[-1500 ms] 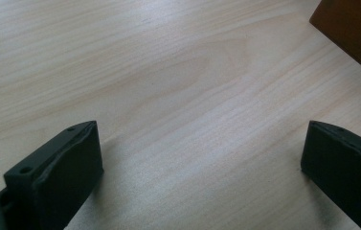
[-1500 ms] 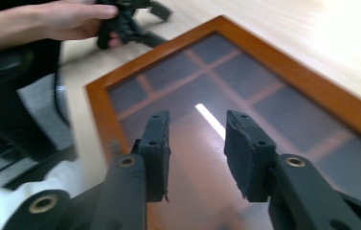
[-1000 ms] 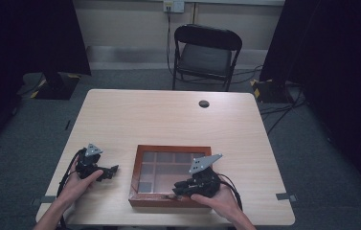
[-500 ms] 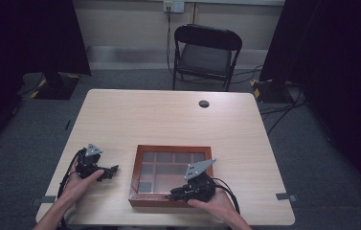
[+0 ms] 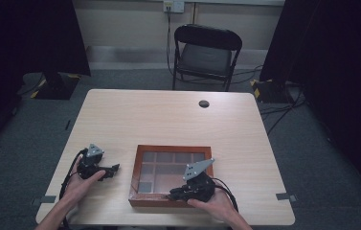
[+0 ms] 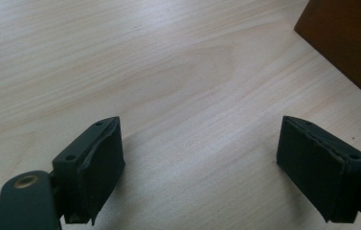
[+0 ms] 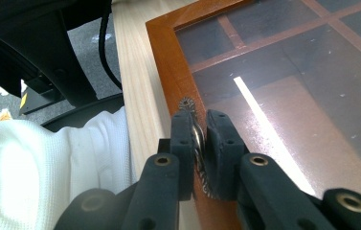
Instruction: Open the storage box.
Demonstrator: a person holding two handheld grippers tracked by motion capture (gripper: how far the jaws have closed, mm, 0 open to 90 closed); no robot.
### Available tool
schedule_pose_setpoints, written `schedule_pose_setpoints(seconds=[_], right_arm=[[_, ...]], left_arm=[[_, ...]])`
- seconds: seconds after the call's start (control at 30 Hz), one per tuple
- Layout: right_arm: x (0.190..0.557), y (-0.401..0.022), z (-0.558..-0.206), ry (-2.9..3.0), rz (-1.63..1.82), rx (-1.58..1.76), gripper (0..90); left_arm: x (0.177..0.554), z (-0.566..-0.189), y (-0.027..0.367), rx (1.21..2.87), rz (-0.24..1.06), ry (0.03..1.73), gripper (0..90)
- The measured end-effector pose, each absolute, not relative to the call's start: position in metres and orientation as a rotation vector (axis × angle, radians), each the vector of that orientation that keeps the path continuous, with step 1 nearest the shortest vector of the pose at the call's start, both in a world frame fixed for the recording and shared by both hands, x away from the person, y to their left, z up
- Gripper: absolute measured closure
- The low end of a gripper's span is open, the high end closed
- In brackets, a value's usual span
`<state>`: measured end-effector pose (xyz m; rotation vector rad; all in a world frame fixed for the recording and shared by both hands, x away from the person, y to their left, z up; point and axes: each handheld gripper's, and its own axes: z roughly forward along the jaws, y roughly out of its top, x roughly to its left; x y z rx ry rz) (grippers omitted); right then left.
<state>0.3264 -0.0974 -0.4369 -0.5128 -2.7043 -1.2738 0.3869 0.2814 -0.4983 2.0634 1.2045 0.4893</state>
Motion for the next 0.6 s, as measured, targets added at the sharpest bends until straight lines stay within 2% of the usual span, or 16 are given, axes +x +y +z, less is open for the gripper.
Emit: schedule_pose_setpoints(seconds=[0.43, 0.5, 0.6], right_arm=[[0.329, -0.1, -0.421, -2.682, -1.32, -0.509, 82.7], [0.328, -0.1, -0.419, -2.689, -1.319, -0.509, 82.8], [0.329, -0.1, -0.417, -2.683, -1.312, -0.51, 82.8]], left_arm=[[0.375, -0.483, 0.275, 2.018, 0.413, 1.057, 16.0], [0.372, -0.479, 0.271, 1.979, 0.348, 1.036, 15.9], [0.369, -0.476, 0.265, 1.996, 0.356, 0.997, 16.0]])
